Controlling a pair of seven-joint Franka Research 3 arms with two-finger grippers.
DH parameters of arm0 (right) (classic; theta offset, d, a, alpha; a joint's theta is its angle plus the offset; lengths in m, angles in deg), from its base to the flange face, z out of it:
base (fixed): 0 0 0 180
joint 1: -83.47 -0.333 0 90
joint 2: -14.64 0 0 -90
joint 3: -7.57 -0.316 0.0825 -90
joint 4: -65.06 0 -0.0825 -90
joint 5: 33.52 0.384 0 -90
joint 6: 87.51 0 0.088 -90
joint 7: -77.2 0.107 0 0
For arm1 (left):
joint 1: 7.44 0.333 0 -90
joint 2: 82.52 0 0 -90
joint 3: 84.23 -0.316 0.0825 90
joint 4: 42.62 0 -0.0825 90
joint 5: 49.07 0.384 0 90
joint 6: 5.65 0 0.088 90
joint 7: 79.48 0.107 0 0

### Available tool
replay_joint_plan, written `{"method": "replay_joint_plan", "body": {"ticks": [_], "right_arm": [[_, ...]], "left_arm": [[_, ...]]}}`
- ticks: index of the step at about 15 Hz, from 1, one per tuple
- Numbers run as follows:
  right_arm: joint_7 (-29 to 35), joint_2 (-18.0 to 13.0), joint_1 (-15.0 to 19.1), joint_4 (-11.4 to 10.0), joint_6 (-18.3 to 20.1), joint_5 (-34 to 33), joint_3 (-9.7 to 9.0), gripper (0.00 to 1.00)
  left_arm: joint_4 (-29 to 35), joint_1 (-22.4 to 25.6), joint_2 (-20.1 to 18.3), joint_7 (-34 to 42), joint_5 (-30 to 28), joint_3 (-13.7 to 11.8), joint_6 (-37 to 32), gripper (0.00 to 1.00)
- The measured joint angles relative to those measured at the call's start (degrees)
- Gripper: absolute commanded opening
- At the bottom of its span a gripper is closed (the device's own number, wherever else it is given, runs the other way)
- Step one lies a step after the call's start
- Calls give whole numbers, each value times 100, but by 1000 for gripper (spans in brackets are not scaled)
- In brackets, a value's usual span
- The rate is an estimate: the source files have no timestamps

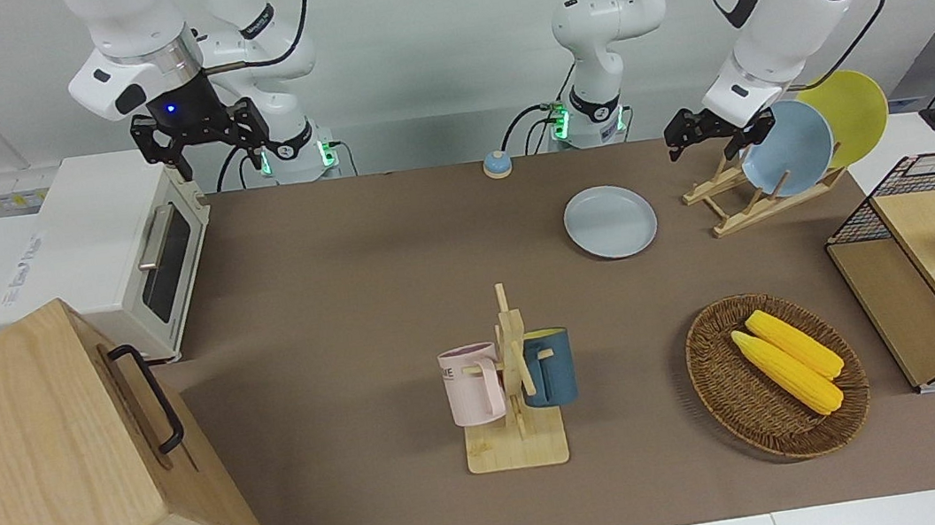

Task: Pick gray plate from table and place it on lower plate rack with left arm
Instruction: 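Move the left gripper toward the gray plate on the table, then grasp the rim of the gray plate with the left gripper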

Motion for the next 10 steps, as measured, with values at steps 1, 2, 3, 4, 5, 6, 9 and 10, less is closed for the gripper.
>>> {"method": "replay_joint_plan", "body": {"ticks": [1,2,3,4,5,6,9,10], "right_arm": [[0,0,0,0,0,0,0,990],[0,0,0,0,0,0,0,987],[0,0,0,0,0,0,0,990],[0,0,0,0,0,0,0,987],[0,0,0,0,0,0,0,990],[0,0,0,0,0,0,0,987],[0,0,0,0,0,0,0,987],[0,0,0,0,0,0,0,990]], "left_arm": [[134,0,-46,-1,-3,0,95,998],[257,0,-87,-2,-7,0,170,998],[374,0,-123,-2,-11,0,251,998],[507,0,-155,-2,-14,2,364,998],[623,-1,-179,-2,-16,4,470,998],[766,-2,-210,-2,-17,8,597,998],[1246,-9,-348,-2,-22,17,1023,998],[1406,-15,-399,-2,-24,17,1145,998]]}}
